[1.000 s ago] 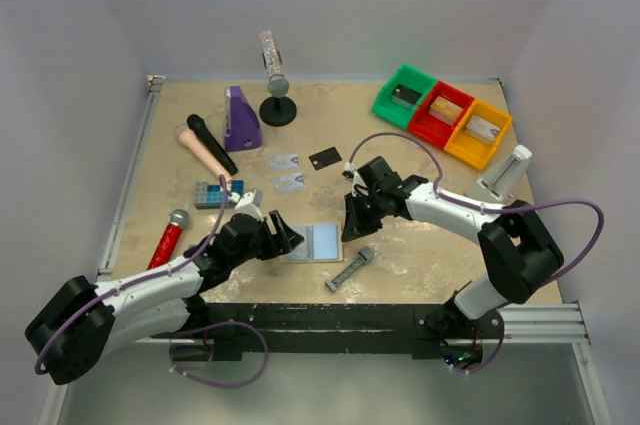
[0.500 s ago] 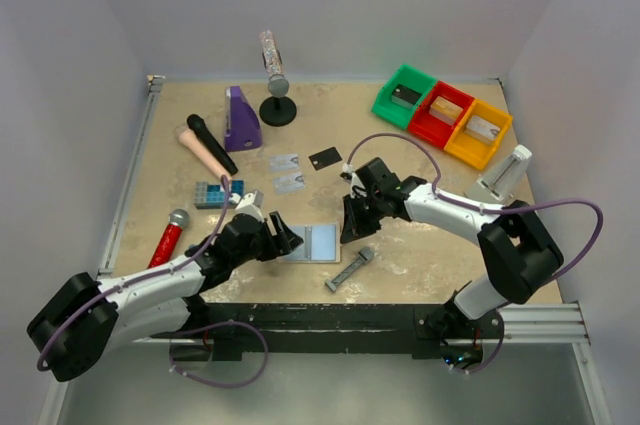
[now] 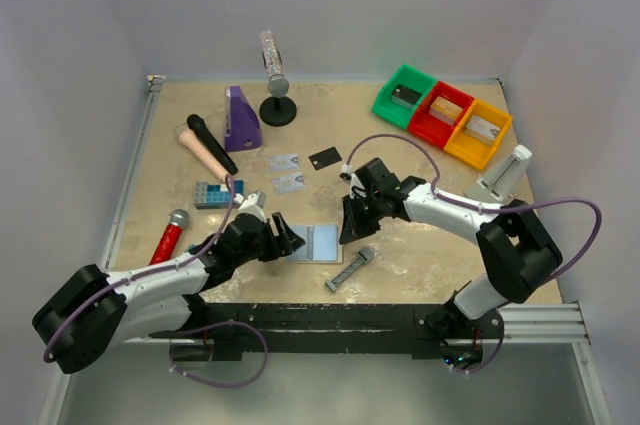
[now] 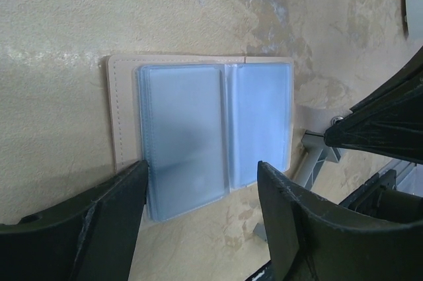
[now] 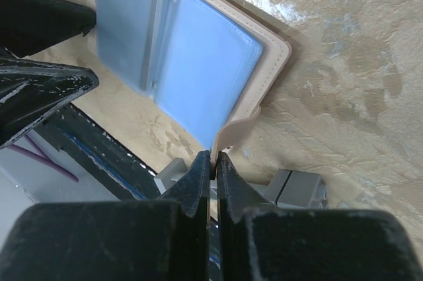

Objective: Take the credit cards out of the card holder
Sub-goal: Remove the credit card from the card holder.

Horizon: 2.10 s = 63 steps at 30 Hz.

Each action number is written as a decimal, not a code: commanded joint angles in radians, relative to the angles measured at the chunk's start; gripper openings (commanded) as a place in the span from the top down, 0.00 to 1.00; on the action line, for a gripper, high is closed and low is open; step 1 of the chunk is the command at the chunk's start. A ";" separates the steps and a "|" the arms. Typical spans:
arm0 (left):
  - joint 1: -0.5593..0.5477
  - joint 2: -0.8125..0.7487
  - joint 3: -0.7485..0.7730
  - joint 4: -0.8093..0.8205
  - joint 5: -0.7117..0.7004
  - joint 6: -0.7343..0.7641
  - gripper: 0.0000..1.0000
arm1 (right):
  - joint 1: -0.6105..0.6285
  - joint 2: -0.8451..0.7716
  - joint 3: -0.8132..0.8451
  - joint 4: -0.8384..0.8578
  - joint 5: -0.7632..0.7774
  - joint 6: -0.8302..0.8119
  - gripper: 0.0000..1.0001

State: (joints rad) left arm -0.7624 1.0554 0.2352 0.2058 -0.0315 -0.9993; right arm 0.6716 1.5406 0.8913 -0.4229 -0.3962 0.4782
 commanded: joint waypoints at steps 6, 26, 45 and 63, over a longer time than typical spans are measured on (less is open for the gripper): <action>-0.003 0.049 0.006 0.093 0.064 0.019 0.30 | 0.014 0.027 0.018 0.046 -0.058 0.019 1.00; -0.005 0.097 0.022 0.262 0.202 0.048 0.32 | 0.019 0.039 0.029 0.042 -0.067 0.011 1.00; -0.012 0.124 0.018 0.336 0.246 0.048 0.32 | 0.017 0.029 0.018 0.033 -0.053 0.005 1.00; -0.008 -0.096 -0.011 -0.026 -0.030 0.033 0.28 | 0.016 -0.077 0.069 -0.195 0.233 -0.072 0.48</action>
State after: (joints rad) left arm -0.7681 1.0061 0.2226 0.2565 0.0208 -0.9760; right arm 0.6827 1.5444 0.8993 -0.5339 -0.2672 0.4458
